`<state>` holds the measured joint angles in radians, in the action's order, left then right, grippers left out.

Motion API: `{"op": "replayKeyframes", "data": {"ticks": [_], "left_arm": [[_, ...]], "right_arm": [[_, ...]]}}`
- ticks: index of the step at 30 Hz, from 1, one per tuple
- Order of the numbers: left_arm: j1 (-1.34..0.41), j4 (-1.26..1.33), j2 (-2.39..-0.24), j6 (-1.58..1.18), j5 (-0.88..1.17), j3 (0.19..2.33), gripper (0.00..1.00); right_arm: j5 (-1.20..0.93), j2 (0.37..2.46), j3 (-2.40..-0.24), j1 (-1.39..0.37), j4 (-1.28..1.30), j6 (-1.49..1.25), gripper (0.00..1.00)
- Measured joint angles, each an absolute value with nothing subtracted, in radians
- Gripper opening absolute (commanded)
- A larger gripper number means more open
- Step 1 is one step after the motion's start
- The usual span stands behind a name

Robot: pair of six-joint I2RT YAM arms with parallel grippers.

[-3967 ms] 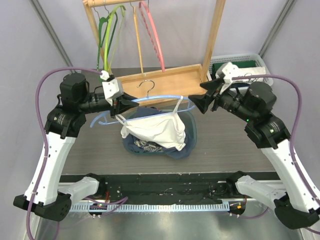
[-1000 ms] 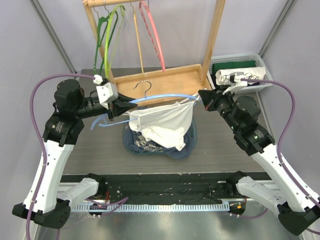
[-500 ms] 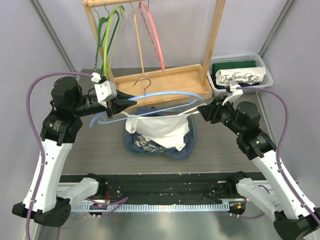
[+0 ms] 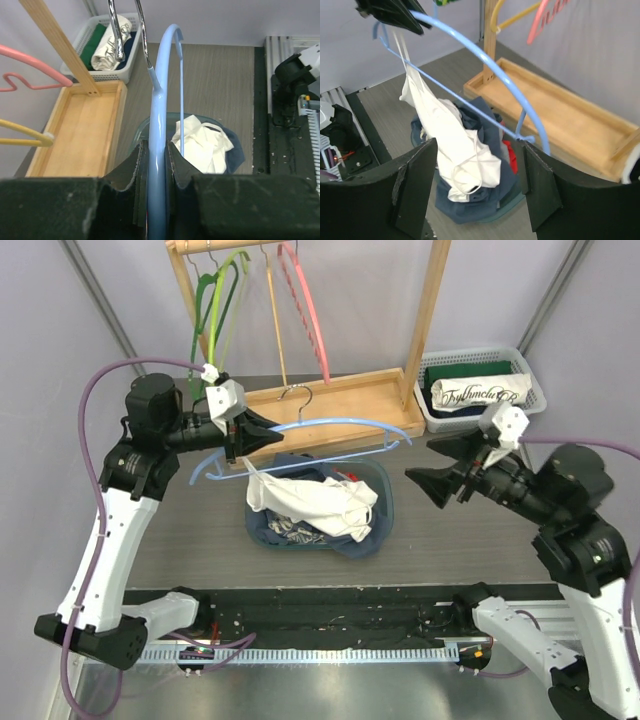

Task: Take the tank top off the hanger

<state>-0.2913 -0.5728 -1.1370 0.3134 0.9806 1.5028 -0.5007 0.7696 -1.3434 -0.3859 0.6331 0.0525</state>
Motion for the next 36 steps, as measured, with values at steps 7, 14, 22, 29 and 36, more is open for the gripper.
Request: {"op": "replayKeyframes", "data": {"ticks": [7, 14, 22, 29, 36], "left_arm": [[-0.292, -0.572, -1.174, 0.239, 1.122, 1.505, 0.03], [-0.294, -0.511, -1.135, 0.139, 1.258, 1.478, 0.00], [-0.294, -0.394, -1.110, 0.027, 1.296, 1.403, 0.00], [-0.294, -0.304, -1.099, -0.020, 1.316, 1.385, 0.00], [-0.293, -0.279, -1.098, -0.027, 1.309, 1.385, 0.00]], "right_arm": [[-0.567, 0.807, -1.485, -0.386, 0.639, 0.163, 0.71], [-0.692, 0.977, -1.519, -0.386, 0.638, 0.208, 0.69], [-0.859, 1.015, -1.520, -0.382, 0.622, 0.185, 0.64], [-0.983, 1.021, -1.488, -0.384, 0.572, 0.122, 0.51], [-1.026, 1.054, -1.486, -0.384, 0.564, 0.089, 0.01]]}}
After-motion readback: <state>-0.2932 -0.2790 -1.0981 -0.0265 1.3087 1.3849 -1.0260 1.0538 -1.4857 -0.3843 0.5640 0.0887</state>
